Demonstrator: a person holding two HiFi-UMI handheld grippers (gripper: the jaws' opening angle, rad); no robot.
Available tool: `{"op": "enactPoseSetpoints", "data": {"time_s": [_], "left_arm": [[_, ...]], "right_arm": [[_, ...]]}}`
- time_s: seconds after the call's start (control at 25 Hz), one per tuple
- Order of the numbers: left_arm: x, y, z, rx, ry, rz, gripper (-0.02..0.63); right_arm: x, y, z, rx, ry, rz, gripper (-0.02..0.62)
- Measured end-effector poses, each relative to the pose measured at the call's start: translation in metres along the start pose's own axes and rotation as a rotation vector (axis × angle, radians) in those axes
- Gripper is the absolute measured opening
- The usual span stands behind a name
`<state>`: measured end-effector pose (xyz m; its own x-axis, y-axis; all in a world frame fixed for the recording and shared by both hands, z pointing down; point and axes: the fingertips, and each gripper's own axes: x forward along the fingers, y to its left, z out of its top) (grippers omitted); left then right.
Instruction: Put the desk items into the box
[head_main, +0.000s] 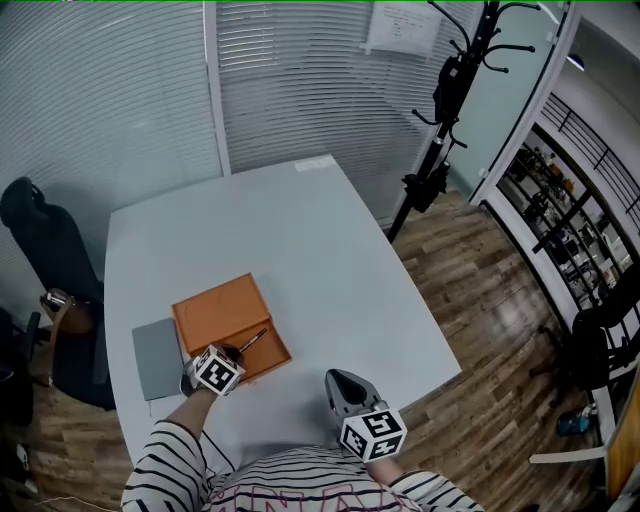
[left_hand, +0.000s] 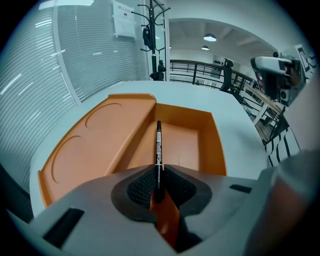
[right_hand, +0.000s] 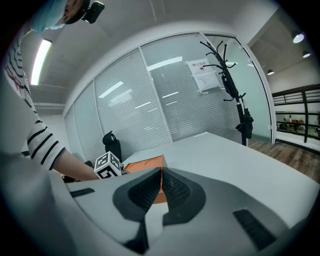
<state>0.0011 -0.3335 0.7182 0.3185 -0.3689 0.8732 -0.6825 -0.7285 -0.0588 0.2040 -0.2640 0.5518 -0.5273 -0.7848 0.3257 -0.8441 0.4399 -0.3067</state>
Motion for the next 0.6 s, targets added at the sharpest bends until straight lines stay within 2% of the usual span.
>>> {"op": "enactPoseSetpoints", "data": {"time_s": [0.6], "left_arm": [[0.0092,0.0013,-0.0067,0.032,0.059,0.018,0.068]], "right_arm": [[-0.0053,-0.0048,-0.0029,-0.01,0.013,-0.012,0.026]]}}
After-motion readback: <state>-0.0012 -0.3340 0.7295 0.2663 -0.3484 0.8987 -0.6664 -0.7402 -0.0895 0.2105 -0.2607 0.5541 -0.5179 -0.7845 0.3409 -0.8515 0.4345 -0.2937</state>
